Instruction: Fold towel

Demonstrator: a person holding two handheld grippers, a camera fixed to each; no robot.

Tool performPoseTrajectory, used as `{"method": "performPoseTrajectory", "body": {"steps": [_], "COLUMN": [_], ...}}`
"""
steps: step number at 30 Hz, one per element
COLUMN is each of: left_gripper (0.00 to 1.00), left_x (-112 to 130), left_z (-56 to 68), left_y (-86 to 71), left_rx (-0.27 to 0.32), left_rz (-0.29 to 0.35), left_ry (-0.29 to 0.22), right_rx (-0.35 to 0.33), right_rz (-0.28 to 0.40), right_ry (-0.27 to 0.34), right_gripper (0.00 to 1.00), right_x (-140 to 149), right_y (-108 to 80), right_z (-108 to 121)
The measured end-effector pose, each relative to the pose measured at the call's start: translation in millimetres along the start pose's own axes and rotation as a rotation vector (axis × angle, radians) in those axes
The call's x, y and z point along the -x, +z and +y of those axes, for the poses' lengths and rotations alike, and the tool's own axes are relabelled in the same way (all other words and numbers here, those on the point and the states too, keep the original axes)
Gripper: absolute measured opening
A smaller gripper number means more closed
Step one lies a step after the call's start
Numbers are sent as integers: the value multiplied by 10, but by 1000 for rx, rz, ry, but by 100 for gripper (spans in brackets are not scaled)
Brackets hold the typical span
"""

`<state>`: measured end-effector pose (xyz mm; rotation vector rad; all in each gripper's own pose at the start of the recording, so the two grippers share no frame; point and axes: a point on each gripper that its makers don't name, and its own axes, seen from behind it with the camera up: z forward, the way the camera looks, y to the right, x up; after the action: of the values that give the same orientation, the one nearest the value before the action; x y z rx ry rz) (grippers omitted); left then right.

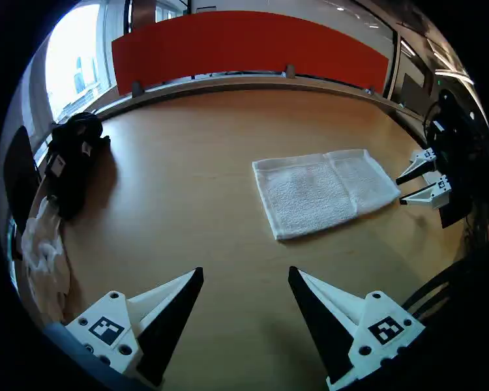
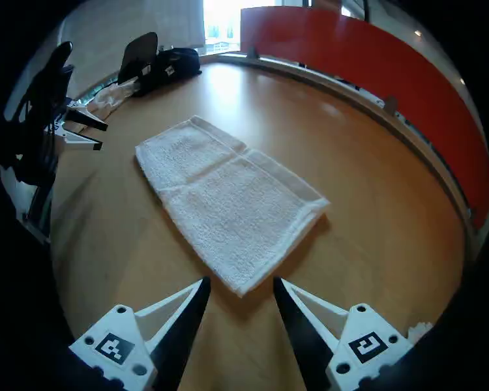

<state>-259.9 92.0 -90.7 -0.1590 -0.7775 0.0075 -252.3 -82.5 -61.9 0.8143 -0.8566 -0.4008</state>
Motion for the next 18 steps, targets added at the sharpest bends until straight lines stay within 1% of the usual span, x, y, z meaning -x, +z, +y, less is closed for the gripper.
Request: {"method": "performPoseTrajectory", "body": {"steps": [4,9,11,13,17,18], "left_gripper": [97,97,97,97,97,97], "left_x": [47,105,125,141,164,164], "left_z": [-46,-113,-137,-155,-189,-198], "left_y": [-60,-129,-150,-171,-204,-213], "left_rx": [-11,-34,-42,-47,-56,-59], "left_rz": [18,39,47,55,69,75], "left_ry": [-27,-47,-52,-59,-72,-74], "right_rx": [-4,-17,-21,-23,-26,-28], "right_rz": [-11,-28,-30,-33,-40,-41], "right_ry": [-9,-11,-11,-14,-20,-21], "right_gripper": [64,51,48,46,45,44], "right_x": [19,55,59,66,76,77], "right_y": [-3,-8,-9,-10,-11,-11], "right_z": [-1,-11,-14,-14,-14,-17]}}
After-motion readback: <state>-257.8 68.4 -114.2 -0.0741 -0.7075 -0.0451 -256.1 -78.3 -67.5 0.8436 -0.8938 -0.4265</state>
